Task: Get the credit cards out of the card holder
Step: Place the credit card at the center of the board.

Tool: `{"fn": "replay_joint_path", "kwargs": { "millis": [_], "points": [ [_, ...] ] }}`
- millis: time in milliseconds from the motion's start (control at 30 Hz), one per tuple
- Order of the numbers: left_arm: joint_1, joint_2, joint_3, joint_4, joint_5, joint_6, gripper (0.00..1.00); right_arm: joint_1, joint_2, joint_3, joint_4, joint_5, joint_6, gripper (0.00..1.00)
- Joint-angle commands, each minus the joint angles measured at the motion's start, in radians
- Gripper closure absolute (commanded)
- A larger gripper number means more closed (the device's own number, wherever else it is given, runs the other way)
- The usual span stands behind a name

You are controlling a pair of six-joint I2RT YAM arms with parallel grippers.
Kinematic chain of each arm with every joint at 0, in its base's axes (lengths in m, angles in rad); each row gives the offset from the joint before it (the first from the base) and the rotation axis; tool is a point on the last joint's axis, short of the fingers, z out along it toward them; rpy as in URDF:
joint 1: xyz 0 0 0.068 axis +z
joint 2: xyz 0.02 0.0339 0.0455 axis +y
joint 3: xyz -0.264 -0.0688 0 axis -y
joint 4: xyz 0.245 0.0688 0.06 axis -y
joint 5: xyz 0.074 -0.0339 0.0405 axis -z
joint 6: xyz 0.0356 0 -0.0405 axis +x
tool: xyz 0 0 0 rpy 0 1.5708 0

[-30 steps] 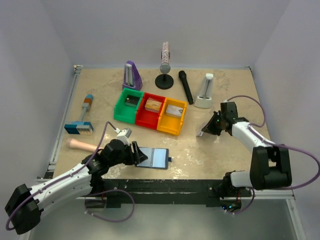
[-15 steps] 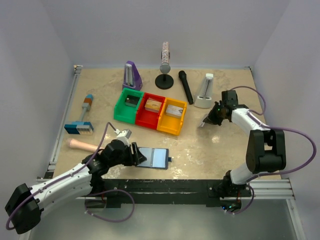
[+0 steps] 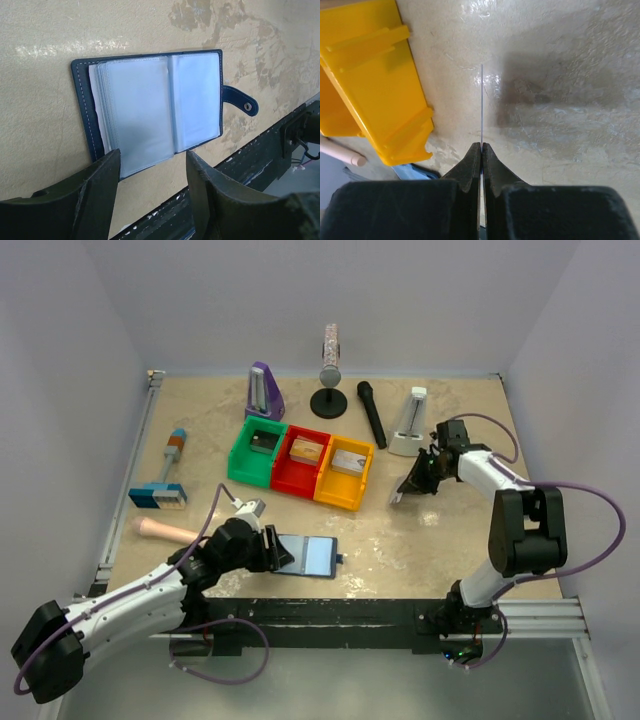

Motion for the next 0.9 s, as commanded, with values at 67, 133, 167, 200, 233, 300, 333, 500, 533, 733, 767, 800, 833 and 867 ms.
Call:
{"fn": "replay_joint_path", "kwargs": {
  "millis": [67,133,167,200,233,300,333,500,533,733,767,800,833,867],
  "points": [
    [0.002,-0.001,0.038,0.027,0.019,0.013,0.41,0.011,0.027,0.049,-0.076,-0.056,-0.054,0.97],
    [0.002,-0.009,0.037,0.02,0.019,0.013,0.41,0.013,0.033,0.055,-0.085,-0.054,-0.056,0.93],
    [0.002,-0.01,0.034,0.016,0.018,0.012,0.41,0.013,0.033,0.055,-0.085,-0.054,-0.056,0.91],
    [0.001,-0.012,0.034,0.018,0.016,0.01,0.41,0.014,0.033,0.055,-0.087,-0.054,-0.056,0.89],
    [0.002,-0.015,0.032,0.018,0.016,0.007,0.41,0.014,0.033,0.055,-0.087,-0.054,-0.054,0.87],
    [0.002,-0.014,0.029,0.018,0.016,0.007,0.41,0.014,0.034,0.054,-0.088,-0.056,-0.056,0.83],
    [0.002,-0.012,0.028,0.02,0.016,0.004,0.41,0.014,0.034,0.054,-0.09,-0.056,-0.056,0.8],
    [0.002,-0.014,0.028,0.018,0.016,0.004,0.41,0.014,0.033,0.054,-0.092,-0.057,-0.057,0.74],
    [0.001,-0.012,0.026,0.015,0.016,0.006,0.41,0.014,0.028,0.054,-0.093,-0.056,-0.057,0.74],
    [0.002,-0.024,0.028,0.003,0.009,0.004,0.41,0.013,-0.035,0.052,-0.137,-0.014,-0.068,0.69],
    [0.001,-0.027,0.026,0.003,0.01,0.004,0.41,0.013,-0.048,0.049,-0.147,-0.004,-0.074,0.68],
    [0.002,-0.03,0.024,0.0,0.007,0.003,0.41,0.013,-0.059,0.048,-0.157,0.003,-0.079,0.68],
    [0.001,-0.033,0.021,0.0,0.007,0.001,0.41,0.013,-0.071,0.046,-0.167,0.012,-0.083,0.67],
    [0.002,-0.032,0.02,0.001,0.005,0.001,0.41,0.013,-0.081,0.042,-0.173,0.021,-0.086,0.67]
  ]
}}
